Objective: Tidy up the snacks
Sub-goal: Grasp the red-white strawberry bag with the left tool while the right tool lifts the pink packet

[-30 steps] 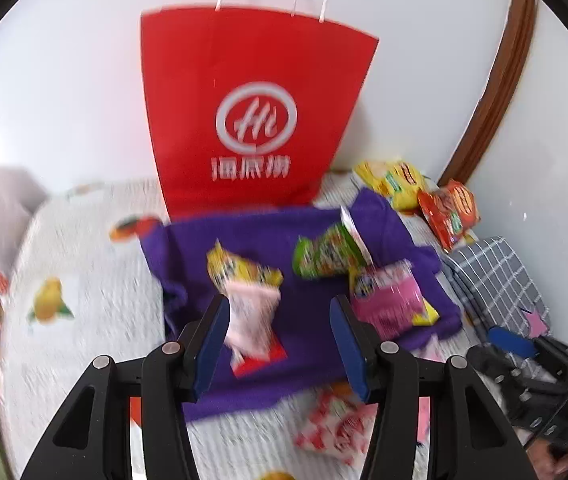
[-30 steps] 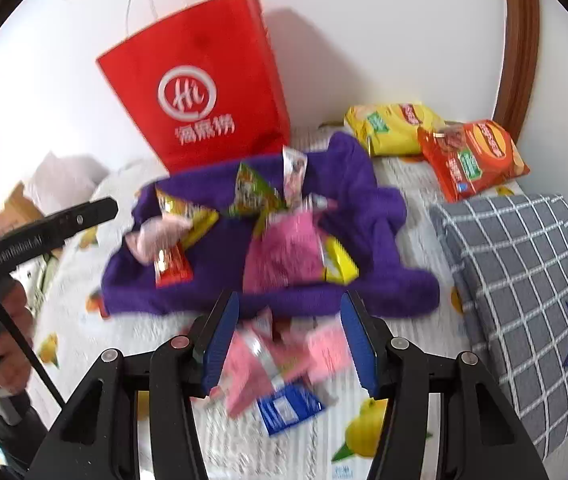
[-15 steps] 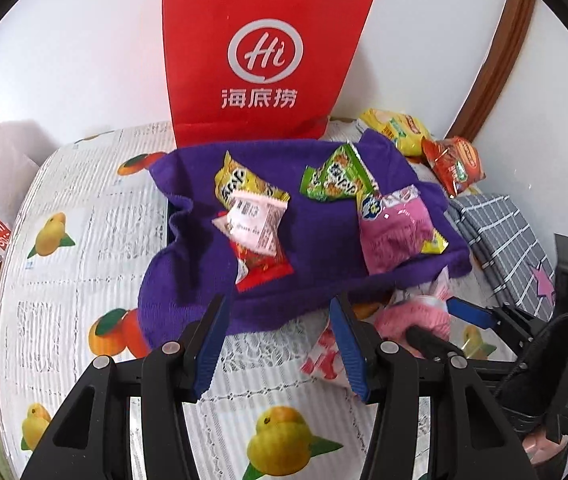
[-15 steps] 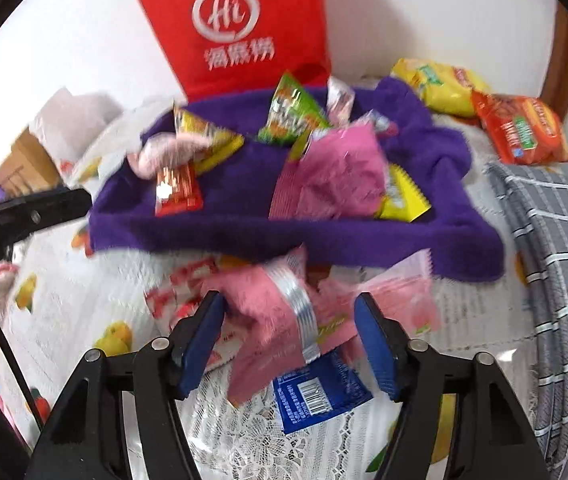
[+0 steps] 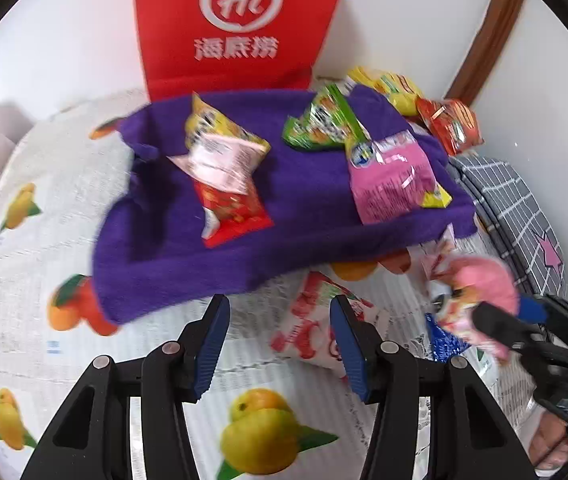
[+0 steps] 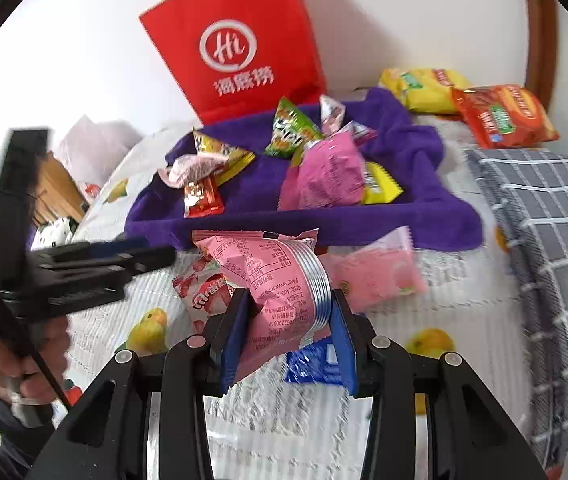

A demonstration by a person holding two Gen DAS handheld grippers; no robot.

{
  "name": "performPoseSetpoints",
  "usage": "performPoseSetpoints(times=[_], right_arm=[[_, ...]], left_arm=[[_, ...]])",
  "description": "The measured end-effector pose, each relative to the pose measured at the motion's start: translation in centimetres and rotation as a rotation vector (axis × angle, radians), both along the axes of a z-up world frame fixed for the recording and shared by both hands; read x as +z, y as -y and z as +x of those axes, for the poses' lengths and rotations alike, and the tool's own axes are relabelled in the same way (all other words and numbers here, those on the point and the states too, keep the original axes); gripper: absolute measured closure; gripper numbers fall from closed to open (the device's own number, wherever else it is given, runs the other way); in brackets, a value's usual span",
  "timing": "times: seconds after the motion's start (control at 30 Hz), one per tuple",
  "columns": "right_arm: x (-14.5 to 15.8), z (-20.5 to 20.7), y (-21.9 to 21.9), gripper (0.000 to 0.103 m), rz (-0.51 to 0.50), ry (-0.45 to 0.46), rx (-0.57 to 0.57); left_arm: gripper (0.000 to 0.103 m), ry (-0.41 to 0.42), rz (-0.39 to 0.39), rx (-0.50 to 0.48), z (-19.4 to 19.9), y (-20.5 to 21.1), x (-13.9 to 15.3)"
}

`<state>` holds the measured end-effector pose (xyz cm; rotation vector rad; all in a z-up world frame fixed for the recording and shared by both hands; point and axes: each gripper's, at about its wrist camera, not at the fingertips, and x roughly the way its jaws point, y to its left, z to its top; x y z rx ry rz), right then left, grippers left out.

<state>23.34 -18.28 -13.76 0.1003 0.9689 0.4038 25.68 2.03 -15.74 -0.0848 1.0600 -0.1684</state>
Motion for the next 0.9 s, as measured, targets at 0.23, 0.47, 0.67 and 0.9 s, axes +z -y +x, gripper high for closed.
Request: performPoseSetpoints(times=[0.23,0.47,0.67,0.9], right_arm=[[0.6,-1.7,2.7,0.063,0.022,-0.016,-0.048],[0.9,-3.6,2.9,0.063,0.057,-0.017,-0.022],[0.6,-4.2,2.8,0.063,0.065,-0.035,-0.012],[0.4,-4.8,4.4,0.063,0.081,-0.062,-0.043]], left_arm=[[0.05,-0.061,-0.019,-0.055,0.8,1.9,-3.2],[0.041,-0.077,-0.091,-0.107,0.1,2.1,-3.4],[0.027,-0.073,-0.019,-0.137,-0.4,4.1,-3.6],[0.022,-0.019,0.156,-0.089,-0.7,6.7,-4.2]])
